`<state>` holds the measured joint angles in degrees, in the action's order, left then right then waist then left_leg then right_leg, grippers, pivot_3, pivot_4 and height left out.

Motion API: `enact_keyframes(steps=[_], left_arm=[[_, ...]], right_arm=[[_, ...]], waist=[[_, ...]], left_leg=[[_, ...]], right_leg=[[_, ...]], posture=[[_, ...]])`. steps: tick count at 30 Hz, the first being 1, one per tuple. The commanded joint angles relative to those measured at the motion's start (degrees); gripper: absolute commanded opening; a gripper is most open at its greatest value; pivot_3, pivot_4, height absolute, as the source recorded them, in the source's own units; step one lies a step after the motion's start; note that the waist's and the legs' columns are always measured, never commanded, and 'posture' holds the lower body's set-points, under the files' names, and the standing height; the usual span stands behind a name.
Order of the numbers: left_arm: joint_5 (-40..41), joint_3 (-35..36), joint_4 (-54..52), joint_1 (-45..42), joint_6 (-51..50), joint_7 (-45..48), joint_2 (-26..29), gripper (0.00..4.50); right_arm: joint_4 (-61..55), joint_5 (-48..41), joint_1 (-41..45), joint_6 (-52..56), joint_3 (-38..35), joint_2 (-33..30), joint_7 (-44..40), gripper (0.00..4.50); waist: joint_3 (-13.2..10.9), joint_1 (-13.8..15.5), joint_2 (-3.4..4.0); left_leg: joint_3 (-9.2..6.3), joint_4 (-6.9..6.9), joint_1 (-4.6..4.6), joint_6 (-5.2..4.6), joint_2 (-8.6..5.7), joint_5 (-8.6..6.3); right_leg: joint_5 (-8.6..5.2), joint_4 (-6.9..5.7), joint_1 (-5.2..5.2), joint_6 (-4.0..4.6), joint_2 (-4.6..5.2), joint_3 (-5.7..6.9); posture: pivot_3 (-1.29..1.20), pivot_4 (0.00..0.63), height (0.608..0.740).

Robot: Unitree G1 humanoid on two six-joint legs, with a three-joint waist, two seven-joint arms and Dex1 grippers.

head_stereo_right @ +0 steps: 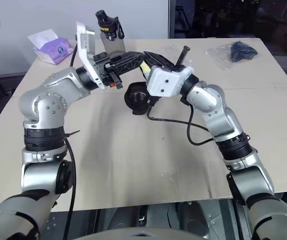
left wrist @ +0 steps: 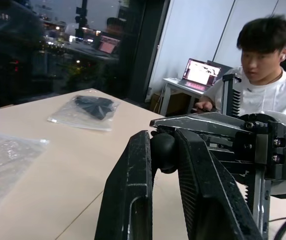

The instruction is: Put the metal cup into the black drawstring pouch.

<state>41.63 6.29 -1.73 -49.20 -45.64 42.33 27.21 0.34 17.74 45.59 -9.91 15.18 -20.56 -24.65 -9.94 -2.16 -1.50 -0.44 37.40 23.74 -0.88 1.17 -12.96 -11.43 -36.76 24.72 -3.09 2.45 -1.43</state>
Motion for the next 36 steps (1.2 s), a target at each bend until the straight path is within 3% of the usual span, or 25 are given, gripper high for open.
enact_keyframes(steps=[1,14,23,34,36], left_arm=[[-0.28,-2.36,-2.23,1.42,-0.54,2.67,0.66,0.42],[-2.74,-4.21,-2.52,3.69,1.0,3.71,1.73,0.42],[-0.24,-3.25,-7.61,3.21,-3.52,0.35,2.0,0.42],[0.13,-3.94,-9.63,4.55,-6.06,-4.18,1.66,0.42],[0.9,-3.26,-8.78,5.2,-5.83,-3.41,1.72,1.21]], right_arm=[[-1.07,-1.29,2.16,1.69,-5.52,0.17,3.66,0.0],[-0.52,-0.08,5.89,1.61,-11.26,1.47,14.92,0.0],[-0.17,-0.55,7.53,1.32,-14.16,1.29,21.0,0.0],[-2.33,-0.93,10.54,1.81,-23.4,1.22,36.87,0.0],[-1.82,-2.06,10.56,2.02,-22.65,1.06,36.17,0.0]], waist=[[0.0,0.0,0.0],[-0.04,0.16,0.01],[-0.04,-0.01,0.01],[-0.04,-0.07,0.01],[-0.04,-0.09,0.02]], left_leg=[[0.0,0.0,0.0,0.0,0.0,0.0],[-0.01,0.0,0.02,0.0,-0.02,0.0],[0.02,-0.02,0.01,0.0,-0.02,0.0],[0.02,-0.02,0.01,0.0,-0.02,0.0],[0.03,-0.03,0.0,0.0,-0.02,0.0]], right_leg=[[0.0,0.0,0.0,0.0,0.0,0.0],[0.0,0.0,0.0,0.0,0.03,0.02],[0.0,0.0,0.01,0.0,0.03,-0.01],[0.0,0.01,0.01,0.0,0.03,-0.03],[0.0,0.0,0.01,0.0,0.03,-0.04]], posture=[[0.0,0.15,0.74],[0.0,0.15,0.74],[0.0,0.15,0.74],[0.0,0.15,0.74],[0.0,0.15,0.74]])
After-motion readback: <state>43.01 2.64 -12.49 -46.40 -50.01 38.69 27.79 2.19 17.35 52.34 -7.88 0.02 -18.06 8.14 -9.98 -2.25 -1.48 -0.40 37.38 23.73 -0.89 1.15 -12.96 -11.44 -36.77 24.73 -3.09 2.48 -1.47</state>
